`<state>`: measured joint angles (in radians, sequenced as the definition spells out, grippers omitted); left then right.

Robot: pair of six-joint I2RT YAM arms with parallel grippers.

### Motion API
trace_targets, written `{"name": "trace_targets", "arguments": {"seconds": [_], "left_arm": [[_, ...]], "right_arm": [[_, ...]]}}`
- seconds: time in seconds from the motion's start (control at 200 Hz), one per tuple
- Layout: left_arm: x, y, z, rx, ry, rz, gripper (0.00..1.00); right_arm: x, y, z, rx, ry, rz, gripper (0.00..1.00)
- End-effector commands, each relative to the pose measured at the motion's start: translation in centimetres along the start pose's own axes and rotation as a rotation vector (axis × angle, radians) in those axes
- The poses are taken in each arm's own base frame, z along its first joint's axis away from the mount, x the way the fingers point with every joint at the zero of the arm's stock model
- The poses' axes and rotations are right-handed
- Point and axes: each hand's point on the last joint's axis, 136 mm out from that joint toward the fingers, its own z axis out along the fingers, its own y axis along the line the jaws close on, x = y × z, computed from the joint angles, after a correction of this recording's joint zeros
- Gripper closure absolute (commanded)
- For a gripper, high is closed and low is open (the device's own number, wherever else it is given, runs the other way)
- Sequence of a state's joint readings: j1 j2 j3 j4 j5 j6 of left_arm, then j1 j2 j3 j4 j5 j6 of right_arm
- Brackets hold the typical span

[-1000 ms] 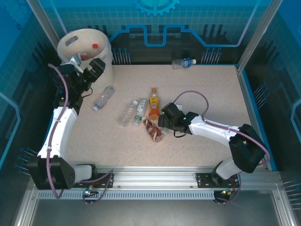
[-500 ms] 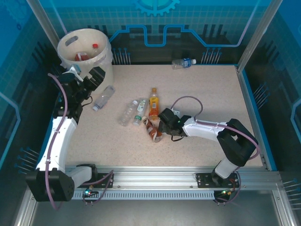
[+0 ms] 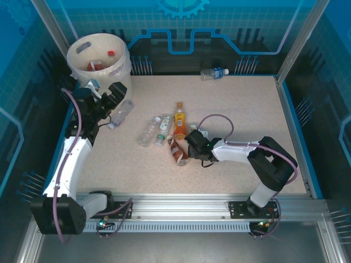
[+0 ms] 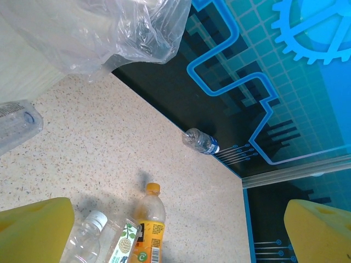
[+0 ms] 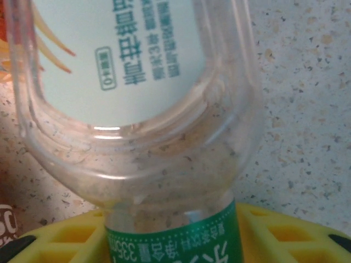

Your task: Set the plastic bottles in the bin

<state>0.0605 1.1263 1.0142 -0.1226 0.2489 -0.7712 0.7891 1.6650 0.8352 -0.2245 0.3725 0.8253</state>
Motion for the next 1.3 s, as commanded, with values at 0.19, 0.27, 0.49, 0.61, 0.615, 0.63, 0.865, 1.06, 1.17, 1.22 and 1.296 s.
{"name": "trace_targets", "arguments": {"seconds": [0.19,0.27,0.49,0.61,0.615,0.63,0.865,1.06,1.17,1.22,1.296], "left_arm": [[2.0,-2.6,0.4,0.096,0.058,0.103,0.01],[3.3,-3.8,0.9,0.133,0.102,0.139,0.01],[7.9,-5.0,2.6,0.149,0.235,0.207,0.01],[10.2,-5.1,3.5,0.157,0.285,0.204,0.01],[10.3,-5.1,3.6,0.158,0.289,0.203,0.01],[10.6,-5.3,3.7,0.167,0.296,0.199,0.01],[17.9,-7.8,4.9,0.311,0.426,0.236,0.01],[21.0,-9.3,5.0,0.398,0.469,0.254,0.01],[21.6,-9.0,5.2,0.391,0.471,0.261,0.01],[21.7,-9.1,5.3,0.400,0.470,0.255,0.01],[22.1,-8.9,5.5,0.388,0.476,0.254,0.01]], "right_arm": [[-0.9,-0.8,-0.9,0.019,-0.061,-0.062,0.64],[-1.3,-1.3,-1.9,0.017,-0.093,-0.060,0.67],[-4.0,-0.9,-6.1,-0.066,-0.238,-0.094,0.74],[-5.4,0.1,-8.1,-0.131,-0.301,-0.127,0.75],[-5.4,0.2,-8.1,-0.134,-0.303,-0.129,0.75],[-5.6,0.4,-8.3,-0.146,-0.308,-0.136,0.75],[-7.4,4.5,-11.8,-0.400,-0.362,-0.138,0.75],[-7.9,6.9,-13.6,-0.531,-0.369,-0.147,0.74],[-8.2,7.7,-14.3,-0.580,-0.380,-0.152,0.74],[-8.3,8.2,-14.7,-0.607,-0.383,-0.161,0.74],[-8.4,8.8,-15.3,-0.643,-0.387,-0.171,0.73]]}}
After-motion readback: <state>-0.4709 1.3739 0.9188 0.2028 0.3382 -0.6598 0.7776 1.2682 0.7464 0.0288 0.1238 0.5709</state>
